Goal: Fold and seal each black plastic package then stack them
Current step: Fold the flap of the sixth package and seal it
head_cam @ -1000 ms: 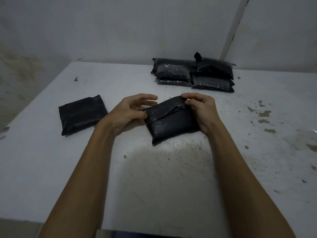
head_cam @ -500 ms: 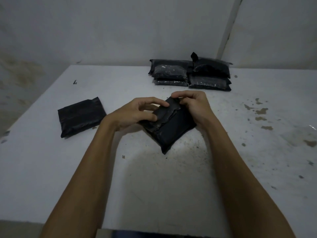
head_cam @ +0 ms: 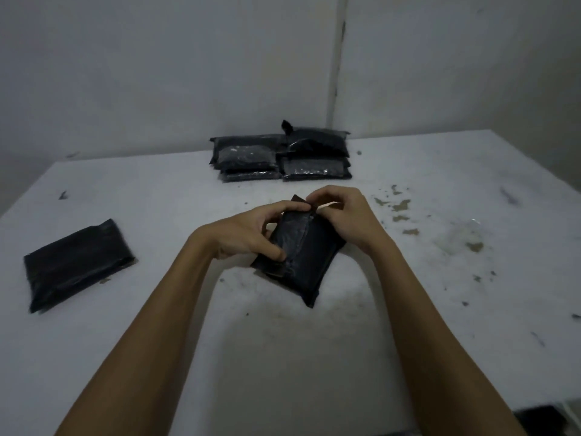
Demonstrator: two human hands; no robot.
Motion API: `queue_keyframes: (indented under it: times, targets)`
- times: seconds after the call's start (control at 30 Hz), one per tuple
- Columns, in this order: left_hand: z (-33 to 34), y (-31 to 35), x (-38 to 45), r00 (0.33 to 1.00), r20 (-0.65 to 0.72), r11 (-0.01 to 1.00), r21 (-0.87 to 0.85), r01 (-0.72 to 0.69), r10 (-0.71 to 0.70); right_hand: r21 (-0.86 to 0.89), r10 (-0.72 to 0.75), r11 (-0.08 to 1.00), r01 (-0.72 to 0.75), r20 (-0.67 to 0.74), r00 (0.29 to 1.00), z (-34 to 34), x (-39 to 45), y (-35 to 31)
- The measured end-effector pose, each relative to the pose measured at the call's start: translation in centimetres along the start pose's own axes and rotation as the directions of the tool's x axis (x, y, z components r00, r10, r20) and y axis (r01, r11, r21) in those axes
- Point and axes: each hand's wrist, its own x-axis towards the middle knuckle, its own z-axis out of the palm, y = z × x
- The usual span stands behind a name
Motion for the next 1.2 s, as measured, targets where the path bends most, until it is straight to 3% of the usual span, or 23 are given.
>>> queue_keyframes:
  times: [0.23, 0.4, 0.47, 0.53, 0.63, 0.9, 1.2]
  targets:
    - [6.1, 2.2, 6.9, 0.996, -0.011, 0.991, -0.099, -0.093, 0.092, -0.179, 0.05, 0.976, -0.122, -0.361, 0.931, -9.2, -3.9, 4.3]
    - [9.8, 3.4, 10.8, 0.993, -0.082, 0.98, -0.17, -0.099, 0.086, -0.359, 0.052, 0.87, -0.337, -0.613, 0.788, -14.0, -7.0, 7.0]
    - [10.6, 3.8, 12.1, 0.983, -0.152, 0.979, -0.16, -0.129, 0.104, -0.369, 0.132, 0.794, -0.482, -0.67, 0.73, -15.1, -7.6, 7.7]
    - [11.2, 4.1, 13.1, 0.969, -0.214, 0.977, -0.144, -0.155, 0.122, -0.4, 0.219, 0.691, -0.602, -0.677, 0.702, -15.8, -7.7, 8.5]
    - [11.7, 4.1, 13.8, 0.955, -0.278, 0.959, -0.227, -0.169, 0.102, -0.467, 0.214, 0.621, -0.629, -0.672, 0.709, -16.2, -7.7, 9.4]
    - [11.6, 2.7, 13.5, 0.935, -0.343, 0.878, -0.416, -0.235, 0.087, -0.472, 0.113, 0.652, -0.593, -0.713, 0.692, -16.1, -7.5, 9.5]
    - [11.5, 2.1, 13.3, 0.927, -0.357, 0.871, -0.414, -0.266, 0.113, -0.483, 0.045, 0.677, -0.555, -0.725, 0.687, -16.4, -7.5, 9.7]
